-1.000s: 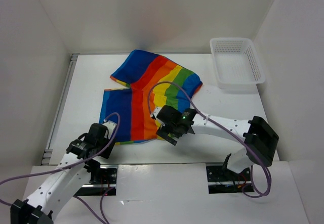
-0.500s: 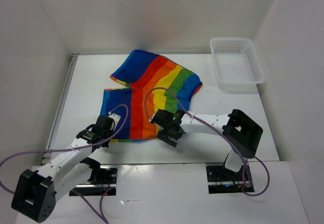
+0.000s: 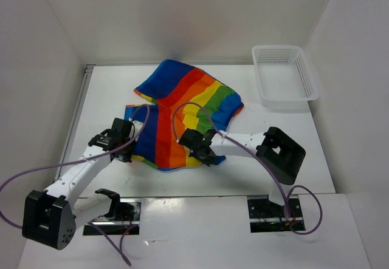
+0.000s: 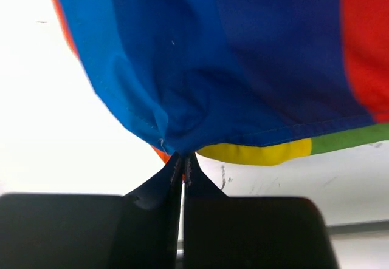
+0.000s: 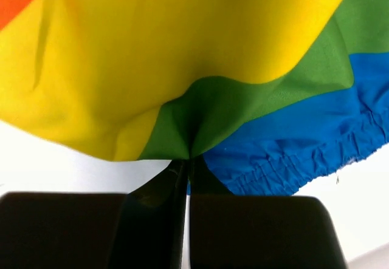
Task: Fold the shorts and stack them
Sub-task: Fold the shorts
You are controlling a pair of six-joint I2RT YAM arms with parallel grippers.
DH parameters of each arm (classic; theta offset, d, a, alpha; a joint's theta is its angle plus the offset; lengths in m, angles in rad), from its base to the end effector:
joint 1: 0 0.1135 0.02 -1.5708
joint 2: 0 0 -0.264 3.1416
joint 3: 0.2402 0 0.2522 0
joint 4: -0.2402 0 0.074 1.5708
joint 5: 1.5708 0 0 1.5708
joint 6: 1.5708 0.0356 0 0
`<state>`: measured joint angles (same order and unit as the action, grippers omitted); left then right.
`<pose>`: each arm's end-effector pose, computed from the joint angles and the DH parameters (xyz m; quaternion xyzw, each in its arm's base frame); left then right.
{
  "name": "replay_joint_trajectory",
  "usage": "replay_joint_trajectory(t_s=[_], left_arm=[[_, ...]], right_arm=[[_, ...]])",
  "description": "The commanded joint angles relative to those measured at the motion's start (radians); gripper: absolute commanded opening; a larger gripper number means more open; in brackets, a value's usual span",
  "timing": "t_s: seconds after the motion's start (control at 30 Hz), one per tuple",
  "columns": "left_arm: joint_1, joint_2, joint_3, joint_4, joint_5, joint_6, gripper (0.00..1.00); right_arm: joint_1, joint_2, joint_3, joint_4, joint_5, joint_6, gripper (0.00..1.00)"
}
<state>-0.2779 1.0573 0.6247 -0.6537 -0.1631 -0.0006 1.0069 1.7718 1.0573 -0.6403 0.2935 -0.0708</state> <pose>0.1830 -0.0462 0.1987 0.1144 0.9610 0.0451 0.2478 0.1799 0.2651 0.1514 -0.4911 0.8522 -0.0816 0.1607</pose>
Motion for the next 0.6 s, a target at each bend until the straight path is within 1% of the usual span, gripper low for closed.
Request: replay_joint_trajectory(t_s=[0.0,0.03,0.07,0.1,0.13,0.17,0.2,0.23,0.27,0.3,0.33,0.37,0.43,0.47,0.5,0.53,0.57], left_arm=[[0.055,-0.051,0.146,-0.049,0.048,0.001,0.0],[0.065,-0.062,0.189,-0.063,0.066,0.001,0.0],[0.078,-0.074,0.234,-0.063,0.066,0.001,0.0],[0.078,-0.063,0.281,-0.063,0.066,0.001,0.0],[0.091,-0.048,0.382,-0.041,0.066,0.001,0.0],[0.107,-0.027,0.435,-0.021,0.066,0.001,0.0],[0.117,0.028,0.484,0.029,0.076,0.001,0.0],[0.117,0.059,0.571,0.06,0.076,0.001,0.0],[0.131,0.091,0.605,0.127,0.076,0.001,0.0],[0.131,0.16,0.633,0.165,0.076,0.001,0.0],[0.131,0.196,0.661,0.205,0.076,0.001,0.0],[0.131,0.276,0.728,0.257,0.086,0.001,0.0],[0.131,0.36,0.811,0.319,0.096,0.001,0.0],[0.122,0.444,0.852,0.337,0.105,0.001,0.0],[0.121,0.487,0.941,0.353,0.105,0.001,0.0],[0.121,0.533,0.993,0.353,0.105,0.001,0.0],[0.109,0.629,1.05,0.353,0.094,0.001,0.0]], right_arm=[[-0.008,-0.046,0.073,-0.033,-0.166,0.034,0.0],[-0.008,-0.076,0.085,-0.079,-0.192,0.023,0.0],[-0.008,-0.145,0.116,-0.106,-0.22,0.003,0.0],[-0.027,-0.181,0.134,-0.137,-0.279,-0.007,0.0],[-0.037,-0.217,0.154,-0.192,-0.306,-0.007,0.0],[-0.054,-0.291,0.197,-0.214,-0.329,-0.02,0.0],[-0.076,-0.326,0.219,-0.231,-0.353,-0.02,0.0],[-0.129,-0.359,0.258,-0.24,-0.405,-0.032,0.0],[-0.16,-0.408,0.274,-0.24,-0.427,-0.032,0.0],[-0.209,-0.428,0.283,-0.219,-0.457,-0.032,0.0],[-0.232,-0.44,0.283,-0.199,-0.477,-0.032,0.0],[-0.252,-0.451,0.283,-0.158,-0.497,-0.032,0.0],[-0.302,-0.451,0.268,-0.095,-0.548,0.0,0.0],[-0.323,-0.451,0.251,-0.067,-0.565,0.014,0.0],[-0.346,-0.451,0.206,-0.038,-0.58,0.041,0.0],[-0.402,-0.451,0.182,-0.01,-0.609,0.054,0.0],[-0.436,-0.462,0.159,0.048,-0.622,0.069,0.0]])
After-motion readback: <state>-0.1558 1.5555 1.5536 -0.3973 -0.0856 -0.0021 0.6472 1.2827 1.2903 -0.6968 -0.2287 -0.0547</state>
